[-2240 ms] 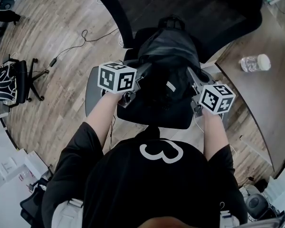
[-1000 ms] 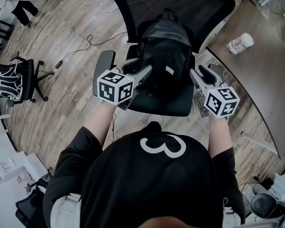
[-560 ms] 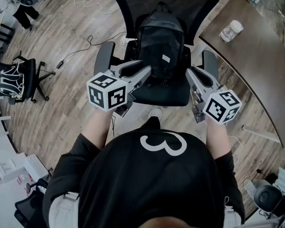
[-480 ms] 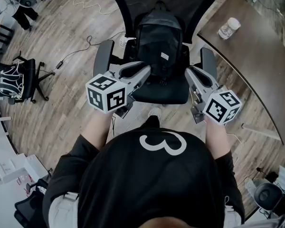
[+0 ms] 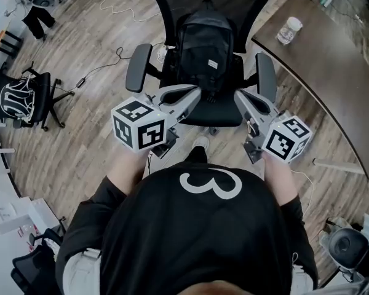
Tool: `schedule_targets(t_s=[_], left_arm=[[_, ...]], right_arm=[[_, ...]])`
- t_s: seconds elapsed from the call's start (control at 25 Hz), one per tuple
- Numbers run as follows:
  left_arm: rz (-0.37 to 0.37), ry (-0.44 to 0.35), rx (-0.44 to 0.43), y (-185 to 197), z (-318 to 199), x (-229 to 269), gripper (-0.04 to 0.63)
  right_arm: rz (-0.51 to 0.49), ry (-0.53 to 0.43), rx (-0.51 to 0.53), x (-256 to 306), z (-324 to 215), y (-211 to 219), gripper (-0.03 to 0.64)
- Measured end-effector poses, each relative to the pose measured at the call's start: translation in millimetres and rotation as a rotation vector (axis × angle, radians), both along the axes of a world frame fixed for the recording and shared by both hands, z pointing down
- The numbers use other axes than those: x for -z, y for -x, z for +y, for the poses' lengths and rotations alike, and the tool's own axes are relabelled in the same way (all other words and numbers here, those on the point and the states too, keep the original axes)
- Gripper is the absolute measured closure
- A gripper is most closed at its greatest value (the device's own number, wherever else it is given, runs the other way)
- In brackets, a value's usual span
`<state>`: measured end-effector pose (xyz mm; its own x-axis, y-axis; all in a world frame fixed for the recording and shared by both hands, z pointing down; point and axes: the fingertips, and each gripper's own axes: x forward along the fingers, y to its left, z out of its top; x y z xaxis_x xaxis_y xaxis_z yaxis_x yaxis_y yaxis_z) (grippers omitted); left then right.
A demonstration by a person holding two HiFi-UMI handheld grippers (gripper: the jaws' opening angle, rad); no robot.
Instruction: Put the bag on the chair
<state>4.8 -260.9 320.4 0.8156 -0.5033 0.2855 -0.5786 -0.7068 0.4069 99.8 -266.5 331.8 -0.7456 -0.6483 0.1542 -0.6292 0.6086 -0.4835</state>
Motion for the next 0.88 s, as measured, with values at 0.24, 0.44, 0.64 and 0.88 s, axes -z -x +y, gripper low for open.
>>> schedule_targets(t_s=[0.24,0.44,0.64,0.88], left_arm=[[-0.027,-0.078,-0.017,-7.5,47.2,14.8,0.572],[-0.014,-0.086,-0.018,-11.7,75.7,16.2,0.574],[-0.004,-0.117,-0.029,-15.4,100.8,24.5,0.574],[0.004,-0.120,-0.043,-18.6,119.0,26.3,0.578]], right_arm=[[-0.012,-0.050,0.003,20.8,41.9,-0.1,0.592],[0.009,-0.083,0.040,26.3,76.1,4.7,0.592],[0.015,-0.097,0.054,32.8,103.8,7.6,0.592],[0.021,-0.111,0.050,40.2,123.2,5.4,0.592]])
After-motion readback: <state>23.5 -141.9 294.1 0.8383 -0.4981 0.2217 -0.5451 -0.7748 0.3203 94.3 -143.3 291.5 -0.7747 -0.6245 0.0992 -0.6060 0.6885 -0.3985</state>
